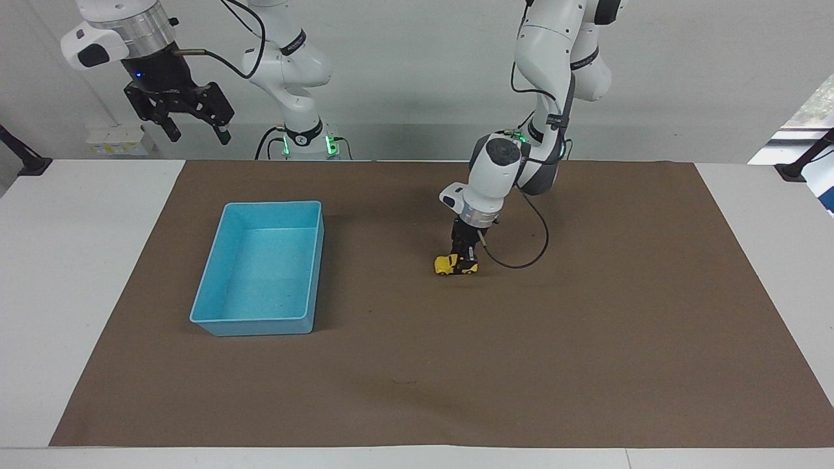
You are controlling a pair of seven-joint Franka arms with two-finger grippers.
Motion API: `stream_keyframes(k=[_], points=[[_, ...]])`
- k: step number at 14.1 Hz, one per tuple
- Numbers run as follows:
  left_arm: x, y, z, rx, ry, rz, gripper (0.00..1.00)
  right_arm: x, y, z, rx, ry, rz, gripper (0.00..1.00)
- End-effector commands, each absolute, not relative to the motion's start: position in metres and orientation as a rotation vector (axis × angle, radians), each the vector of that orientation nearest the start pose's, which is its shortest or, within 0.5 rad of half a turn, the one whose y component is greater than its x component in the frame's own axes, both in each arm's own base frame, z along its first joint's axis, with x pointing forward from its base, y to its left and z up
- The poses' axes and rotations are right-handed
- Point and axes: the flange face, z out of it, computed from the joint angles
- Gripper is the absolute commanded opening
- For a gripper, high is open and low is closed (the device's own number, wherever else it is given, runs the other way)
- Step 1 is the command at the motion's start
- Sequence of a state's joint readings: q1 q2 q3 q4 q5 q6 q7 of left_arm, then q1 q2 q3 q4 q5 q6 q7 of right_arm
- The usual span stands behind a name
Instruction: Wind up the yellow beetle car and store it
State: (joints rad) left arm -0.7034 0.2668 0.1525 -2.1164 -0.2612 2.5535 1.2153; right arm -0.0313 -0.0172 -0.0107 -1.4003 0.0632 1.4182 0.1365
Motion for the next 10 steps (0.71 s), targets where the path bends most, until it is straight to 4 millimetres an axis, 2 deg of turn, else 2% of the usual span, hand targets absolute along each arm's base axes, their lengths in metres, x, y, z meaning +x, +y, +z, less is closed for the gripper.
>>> stream_keyframes(k=[1, 4, 10], points=[[0.513, -0.276, 0.299, -2.232, 2.284, -0.296, 0.00, 0.526, -0.014, 0.703, -3.044, 0.276, -0.064, 1.00], [0.520, -0.256, 0.294, -2.226, 2.286, -0.285, 0.00, 0.527, -0.015, 0.702, -3.044, 0.276, -0.061, 1.00], [0.536, -0.199, 0.287, -2.238, 2.266, -0.267, 0.00, 0.526, -0.014, 0.703, -3.044, 0.276, -0.064, 1.00]])
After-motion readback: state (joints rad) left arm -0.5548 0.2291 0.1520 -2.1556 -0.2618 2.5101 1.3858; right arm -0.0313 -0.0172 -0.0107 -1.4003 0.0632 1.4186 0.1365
